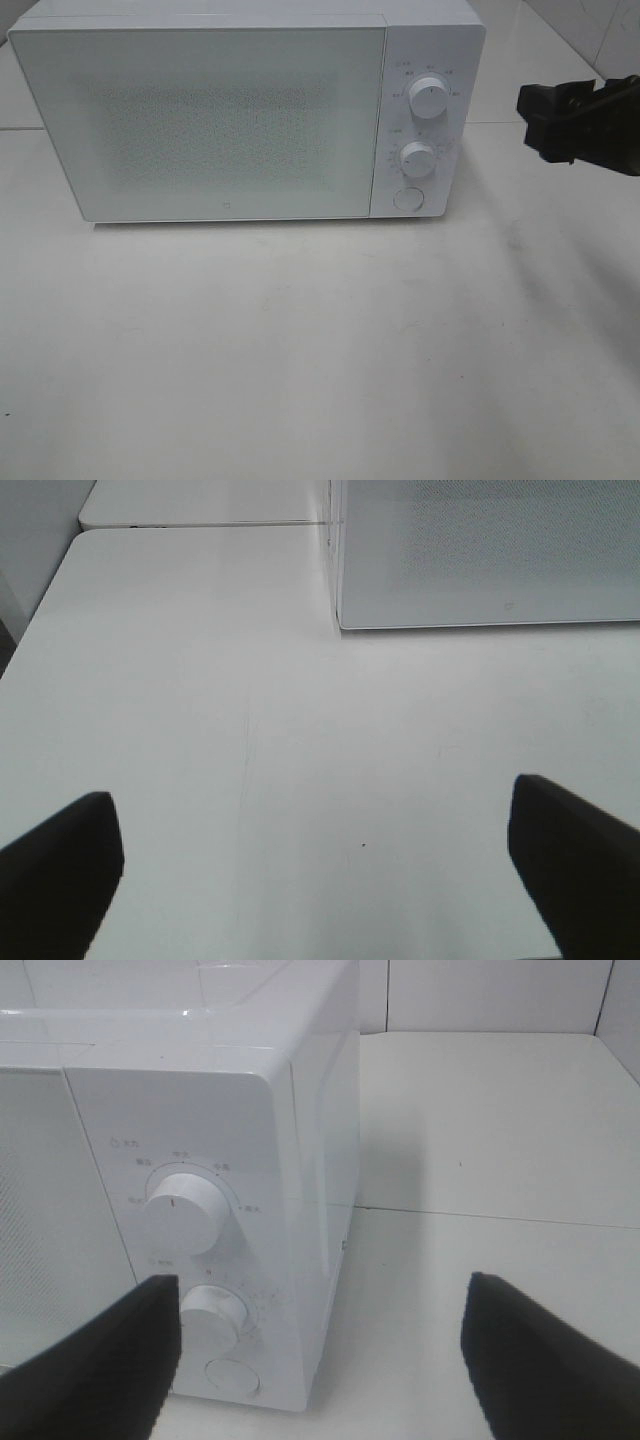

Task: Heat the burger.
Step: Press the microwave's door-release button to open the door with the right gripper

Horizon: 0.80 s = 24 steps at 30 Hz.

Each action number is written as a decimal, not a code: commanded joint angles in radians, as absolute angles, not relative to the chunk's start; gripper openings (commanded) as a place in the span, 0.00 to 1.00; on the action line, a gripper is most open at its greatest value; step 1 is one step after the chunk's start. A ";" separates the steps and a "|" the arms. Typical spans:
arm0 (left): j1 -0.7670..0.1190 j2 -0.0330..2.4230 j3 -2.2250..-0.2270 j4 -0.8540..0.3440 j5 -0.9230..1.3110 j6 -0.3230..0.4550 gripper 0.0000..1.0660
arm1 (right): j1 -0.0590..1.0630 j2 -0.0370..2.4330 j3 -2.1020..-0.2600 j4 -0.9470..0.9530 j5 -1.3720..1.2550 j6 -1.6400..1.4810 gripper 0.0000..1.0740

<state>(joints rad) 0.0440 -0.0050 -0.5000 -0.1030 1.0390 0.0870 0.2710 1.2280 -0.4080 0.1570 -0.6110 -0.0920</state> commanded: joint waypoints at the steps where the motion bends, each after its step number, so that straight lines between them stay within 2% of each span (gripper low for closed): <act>1: 0.049 -0.017 -0.498 -0.104 1.029 0.086 0.95 | 0.350 1.290 -0.394 0.294 -0.747 -0.219 0.70; 2: 0.049 -0.017 -0.498 -0.104 1.029 0.086 0.95 | 0.350 1.290 -0.394 0.294 -0.747 -0.219 0.70; 4: 0.049 -0.017 -0.498 -0.104 1.029 0.086 0.95 | 0.445 1.373 -0.393 0.432 -0.866 -0.282 0.70; 6: 0.049 -0.017 -0.498 -0.104 1.029 0.086 0.95 | 0.462 1.395 -0.393 0.457 -0.895 -0.286 0.70; 10: 0.049 -0.017 -0.498 -0.104 1.029 0.086 0.95 | 0.567 1.490 -0.393 0.598 -1.009 -0.289 0.70; 24: 0.049 -0.017 -0.498 -0.104 1.029 0.086 0.95 | 0.762 1.696 -0.399 0.819 -1.157 -0.295 0.70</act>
